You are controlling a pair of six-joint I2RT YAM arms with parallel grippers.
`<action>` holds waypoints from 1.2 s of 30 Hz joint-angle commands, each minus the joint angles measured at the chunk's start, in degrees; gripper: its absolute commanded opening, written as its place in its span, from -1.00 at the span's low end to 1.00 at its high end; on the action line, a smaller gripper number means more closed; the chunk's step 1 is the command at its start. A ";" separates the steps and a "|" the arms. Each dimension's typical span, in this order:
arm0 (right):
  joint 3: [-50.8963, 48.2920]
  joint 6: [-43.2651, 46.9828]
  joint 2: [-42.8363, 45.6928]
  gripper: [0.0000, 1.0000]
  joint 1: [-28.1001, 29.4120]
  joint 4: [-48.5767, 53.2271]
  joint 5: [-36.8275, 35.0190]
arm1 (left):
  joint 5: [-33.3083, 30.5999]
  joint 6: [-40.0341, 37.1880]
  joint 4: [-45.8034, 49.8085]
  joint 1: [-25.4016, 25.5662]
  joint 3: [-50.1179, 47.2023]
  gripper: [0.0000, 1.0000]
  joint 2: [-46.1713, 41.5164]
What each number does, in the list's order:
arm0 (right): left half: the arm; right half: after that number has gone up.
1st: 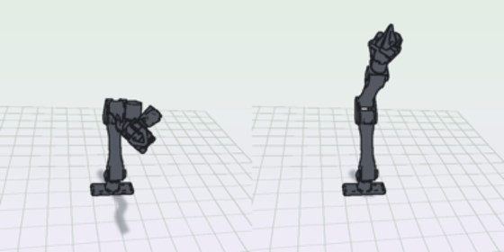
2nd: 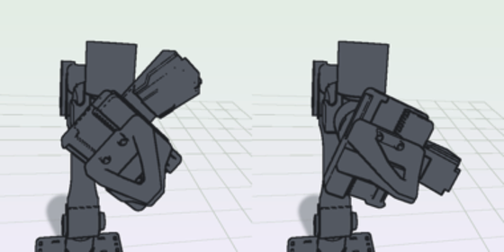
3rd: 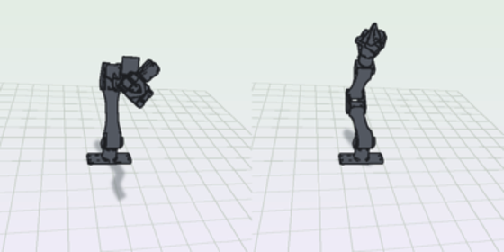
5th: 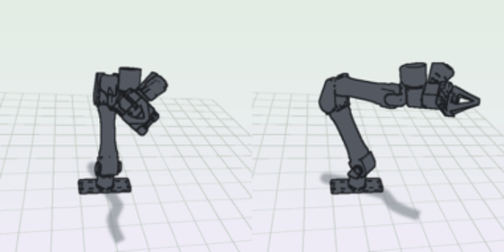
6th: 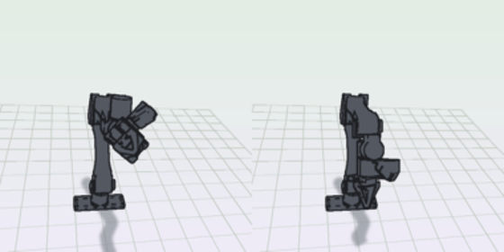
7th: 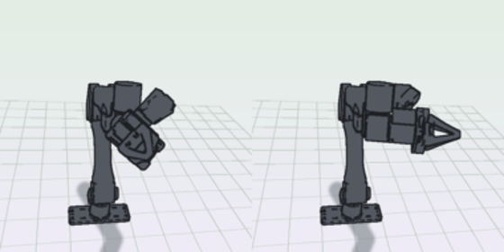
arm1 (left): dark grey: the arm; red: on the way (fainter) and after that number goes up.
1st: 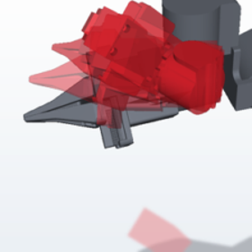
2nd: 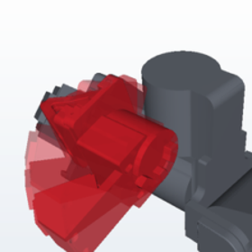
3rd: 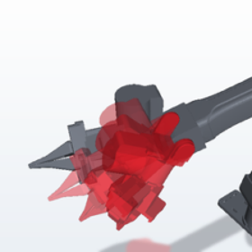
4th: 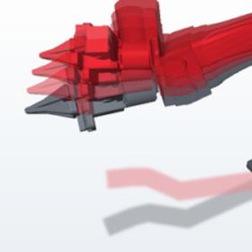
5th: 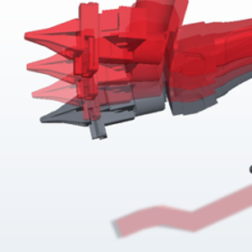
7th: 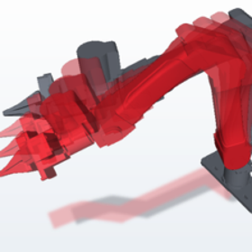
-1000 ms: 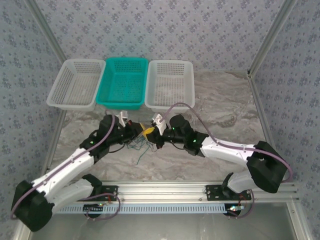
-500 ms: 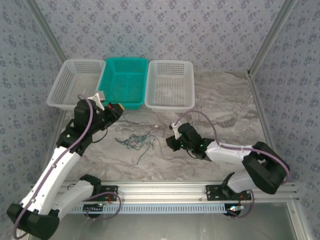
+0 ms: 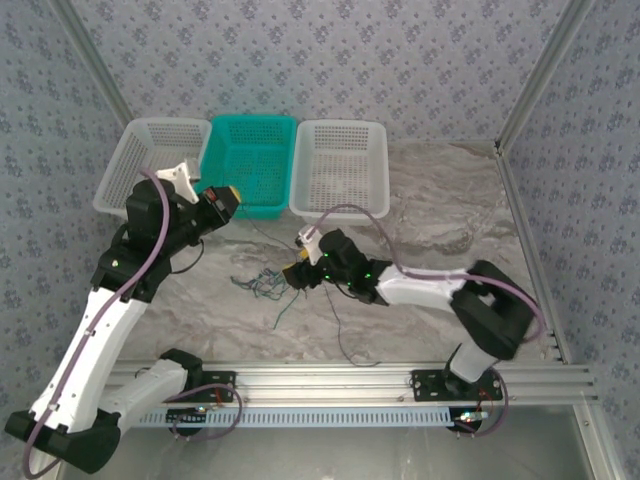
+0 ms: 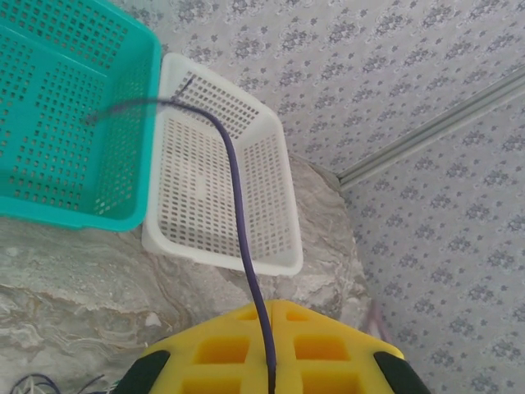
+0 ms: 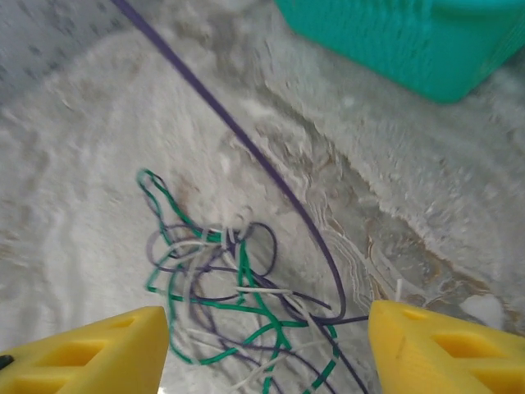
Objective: Untangle the cables
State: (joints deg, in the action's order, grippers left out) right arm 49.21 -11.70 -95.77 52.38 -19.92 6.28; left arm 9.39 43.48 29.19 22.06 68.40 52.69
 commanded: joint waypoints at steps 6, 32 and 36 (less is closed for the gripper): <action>4.18 0.40 -11.19 0.07 0.66 0.94 2.34 | -8.00 -4.08 8.02 -1.16 6.64 -1.00 0.25; -26.51 -23.52 27.15 -1.00 -27.76 14.27 -21.32 | -5.07 -6.16 22.05 -49.90 17.96 -1.00 5.15; -27.16 -29.39 35.19 -1.00 -32.37 22.90 -26.60 | -6.95 -5.40 20.97 -50.95 14.30 -1.00 2.86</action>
State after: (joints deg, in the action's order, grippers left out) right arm 24.58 -33.12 -62.89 25.17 -12.95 -5.02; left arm 9.69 37.63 56.93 -25.93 82.96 58.30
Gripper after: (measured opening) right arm 0.092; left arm 0.069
